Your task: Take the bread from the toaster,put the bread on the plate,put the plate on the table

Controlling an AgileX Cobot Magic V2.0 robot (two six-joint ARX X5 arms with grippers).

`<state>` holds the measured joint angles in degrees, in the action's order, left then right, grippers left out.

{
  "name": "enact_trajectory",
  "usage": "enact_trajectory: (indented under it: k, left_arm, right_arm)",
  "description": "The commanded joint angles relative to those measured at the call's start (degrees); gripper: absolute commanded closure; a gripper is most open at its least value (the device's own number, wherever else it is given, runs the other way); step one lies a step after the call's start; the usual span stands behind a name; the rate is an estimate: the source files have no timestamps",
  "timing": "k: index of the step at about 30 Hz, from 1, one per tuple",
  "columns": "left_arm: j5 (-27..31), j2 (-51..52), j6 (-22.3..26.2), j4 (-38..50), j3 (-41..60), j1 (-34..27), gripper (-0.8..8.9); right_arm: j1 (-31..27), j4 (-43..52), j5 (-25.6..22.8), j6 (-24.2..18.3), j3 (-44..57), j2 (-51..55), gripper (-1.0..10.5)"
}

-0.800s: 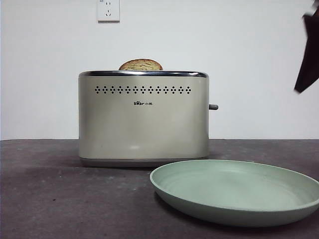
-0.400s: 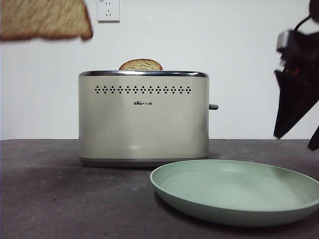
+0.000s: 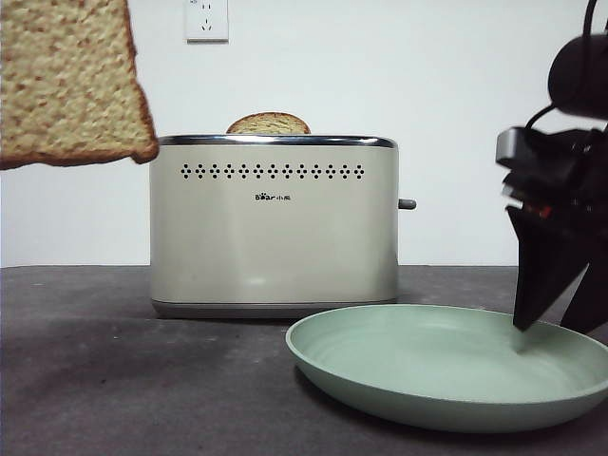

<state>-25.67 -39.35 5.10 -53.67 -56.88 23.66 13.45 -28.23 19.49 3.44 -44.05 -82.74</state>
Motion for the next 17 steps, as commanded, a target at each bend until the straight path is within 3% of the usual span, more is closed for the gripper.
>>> enact_trajectory:
  k: [1, 7, 11, 17]
  left_arm:
    - [-1.03, -0.22, -0.26, 1.03, -0.59, 0.24, 8.10]
    - [-2.29, -0.31, -0.33, 1.01, -0.59, 0.26, 8.10]
    - [-4.46, -0.44, -1.66, 1.90, -0.59, 0.24, 8.10]
    - [-9.94, -1.25, -5.49, 5.68, -0.59, 0.24, 8.10]
  right_arm:
    - [0.31, 0.83, 0.04, 0.48, -0.85, -2.49, 7.7]
    - [0.31, 1.53, 0.07, 0.44, -0.85, -4.09, 9.3]
    - [0.31, 1.62, 0.20, 0.46, -0.85, -4.09, 9.4]
    - [0.96, 1.51, 7.32, 0.68, -0.85, -1.31, 9.4]
